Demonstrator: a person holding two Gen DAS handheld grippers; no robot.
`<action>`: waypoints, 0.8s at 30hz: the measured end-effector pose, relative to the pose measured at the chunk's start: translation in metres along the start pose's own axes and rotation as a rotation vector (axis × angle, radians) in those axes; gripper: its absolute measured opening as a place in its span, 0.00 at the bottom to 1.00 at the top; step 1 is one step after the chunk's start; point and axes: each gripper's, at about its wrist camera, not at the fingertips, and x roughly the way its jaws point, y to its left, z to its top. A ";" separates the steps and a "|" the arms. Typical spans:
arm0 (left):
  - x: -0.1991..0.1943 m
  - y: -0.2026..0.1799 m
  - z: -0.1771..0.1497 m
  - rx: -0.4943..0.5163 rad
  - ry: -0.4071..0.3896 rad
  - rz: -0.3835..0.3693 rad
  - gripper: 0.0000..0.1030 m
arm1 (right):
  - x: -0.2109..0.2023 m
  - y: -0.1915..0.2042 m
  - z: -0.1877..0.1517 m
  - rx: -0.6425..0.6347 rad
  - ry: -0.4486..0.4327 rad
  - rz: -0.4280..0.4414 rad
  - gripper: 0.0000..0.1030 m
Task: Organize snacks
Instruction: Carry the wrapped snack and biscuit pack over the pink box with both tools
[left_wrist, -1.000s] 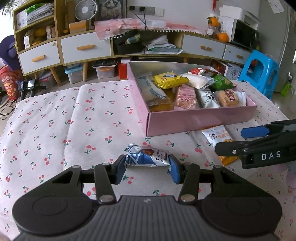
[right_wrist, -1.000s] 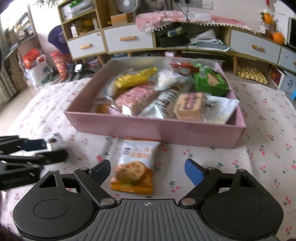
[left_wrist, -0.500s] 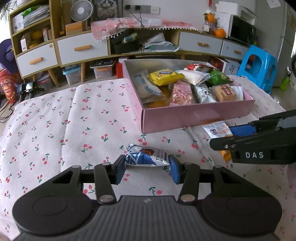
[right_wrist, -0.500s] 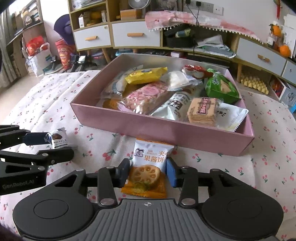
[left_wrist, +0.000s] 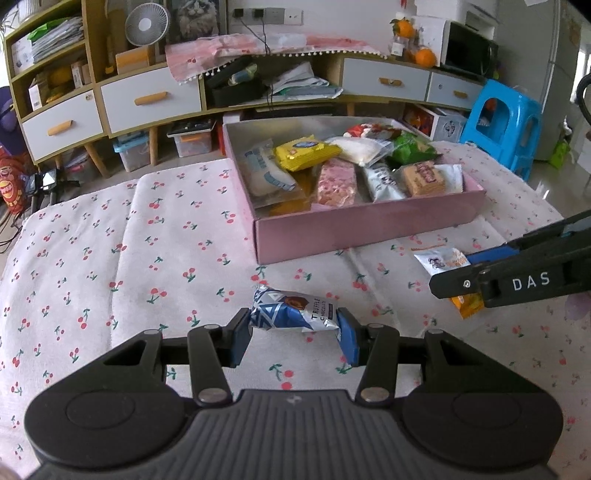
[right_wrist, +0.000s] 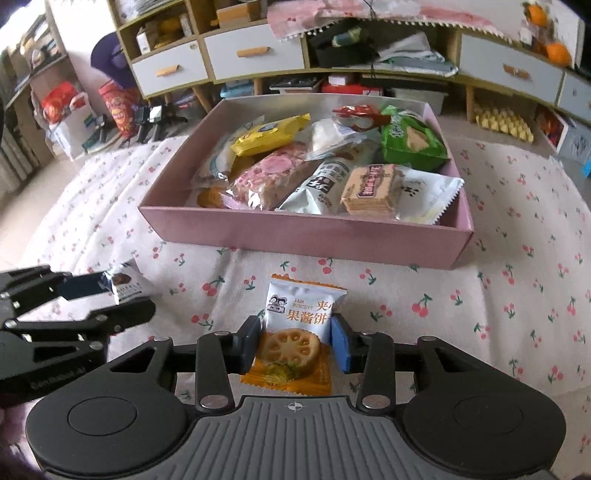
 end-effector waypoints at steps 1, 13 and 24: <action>-0.003 -0.001 0.002 -0.005 -0.006 -0.005 0.44 | -0.002 -0.003 0.001 0.020 0.005 0.010 0.38; -0.012 -0.016 0.041 -0.049 -0.133 -0.002 0.44 | -0.038 -0.034 0.014 0.214 -0.016 0.128 0.38; 0.018 -0.031 0.061 -0.049 -0.166 0.055 0.44 | -0.055 -0.064 0.033 0.317 -0.111 0.174 0.38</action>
